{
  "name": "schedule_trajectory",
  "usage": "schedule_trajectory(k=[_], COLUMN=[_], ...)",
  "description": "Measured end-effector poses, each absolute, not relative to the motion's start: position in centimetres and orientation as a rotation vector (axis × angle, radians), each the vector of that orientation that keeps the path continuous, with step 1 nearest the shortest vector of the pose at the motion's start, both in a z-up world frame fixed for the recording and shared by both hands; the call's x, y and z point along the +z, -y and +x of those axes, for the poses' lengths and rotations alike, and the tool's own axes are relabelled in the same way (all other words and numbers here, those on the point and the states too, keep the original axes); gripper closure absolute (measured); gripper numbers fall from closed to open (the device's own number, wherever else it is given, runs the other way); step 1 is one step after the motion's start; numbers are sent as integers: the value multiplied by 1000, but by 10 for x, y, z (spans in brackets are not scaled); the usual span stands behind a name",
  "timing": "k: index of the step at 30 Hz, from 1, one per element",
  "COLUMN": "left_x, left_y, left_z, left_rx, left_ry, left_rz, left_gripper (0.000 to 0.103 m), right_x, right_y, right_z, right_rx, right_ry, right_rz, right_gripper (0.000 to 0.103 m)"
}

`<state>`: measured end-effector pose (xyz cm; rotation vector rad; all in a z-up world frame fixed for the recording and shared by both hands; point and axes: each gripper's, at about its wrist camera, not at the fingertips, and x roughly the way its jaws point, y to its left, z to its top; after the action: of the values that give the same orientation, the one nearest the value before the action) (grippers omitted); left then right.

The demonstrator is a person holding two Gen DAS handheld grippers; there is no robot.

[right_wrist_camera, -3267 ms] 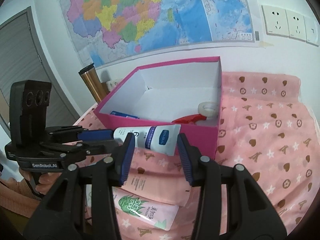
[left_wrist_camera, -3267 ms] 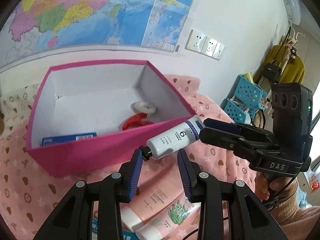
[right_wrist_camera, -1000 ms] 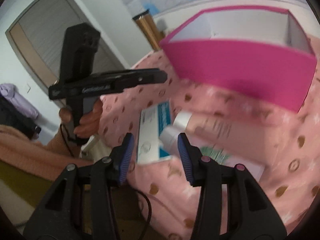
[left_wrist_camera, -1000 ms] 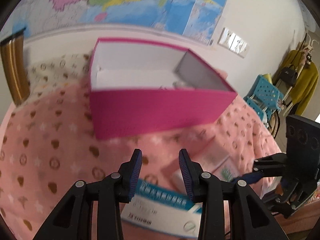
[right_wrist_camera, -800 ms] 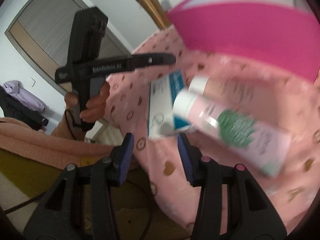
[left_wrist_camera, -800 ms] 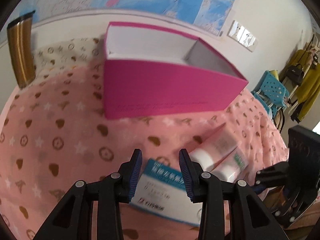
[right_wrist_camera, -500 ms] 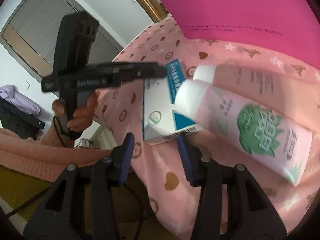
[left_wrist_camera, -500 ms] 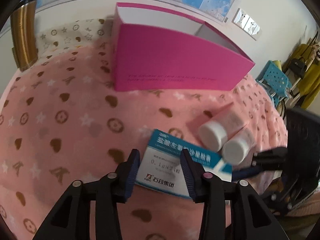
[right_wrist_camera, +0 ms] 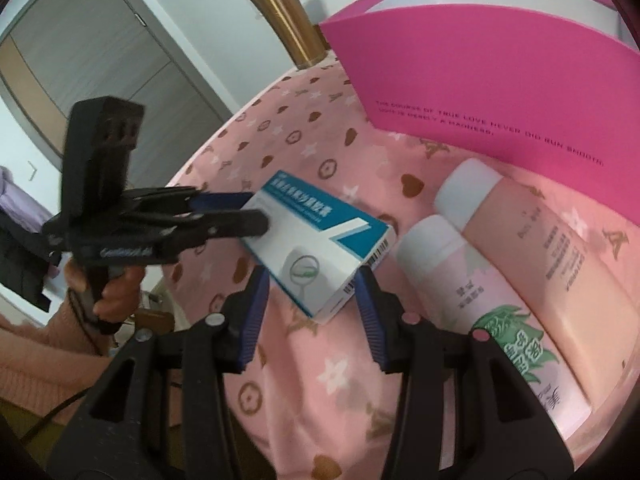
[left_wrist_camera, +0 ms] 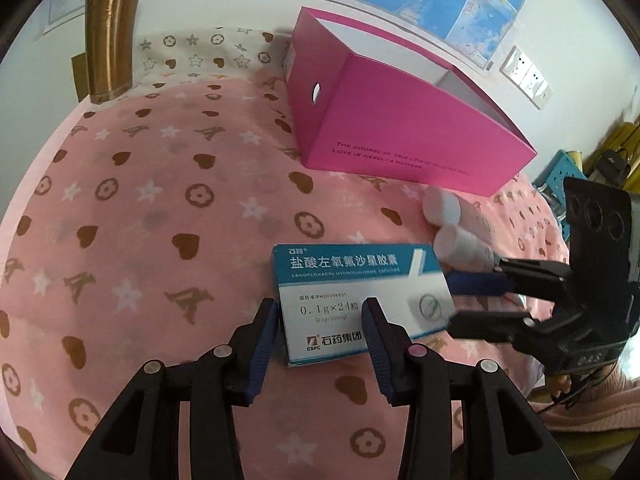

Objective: Organize rigid objects
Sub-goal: 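Reach the left gripper to the blue-and-white medicine carton and grasp it, then lift the medicine carton and carry it over the magenta box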

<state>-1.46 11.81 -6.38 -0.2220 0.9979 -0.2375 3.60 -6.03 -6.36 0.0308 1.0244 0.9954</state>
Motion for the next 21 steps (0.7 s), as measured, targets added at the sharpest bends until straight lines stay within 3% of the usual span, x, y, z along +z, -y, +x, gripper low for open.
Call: schedule_trajectory(k=[21], left_x=[-28], left_y=[-108], left_z=[-15], left_rx=[-217], left_ry=[-882], left_rz=[-200], left_gripper=[61], right_x=[-45], right_y=[59], right_z=[52], right_rx=[916], right_ry=[-943], right_rz=[23], right_gripper=[55])
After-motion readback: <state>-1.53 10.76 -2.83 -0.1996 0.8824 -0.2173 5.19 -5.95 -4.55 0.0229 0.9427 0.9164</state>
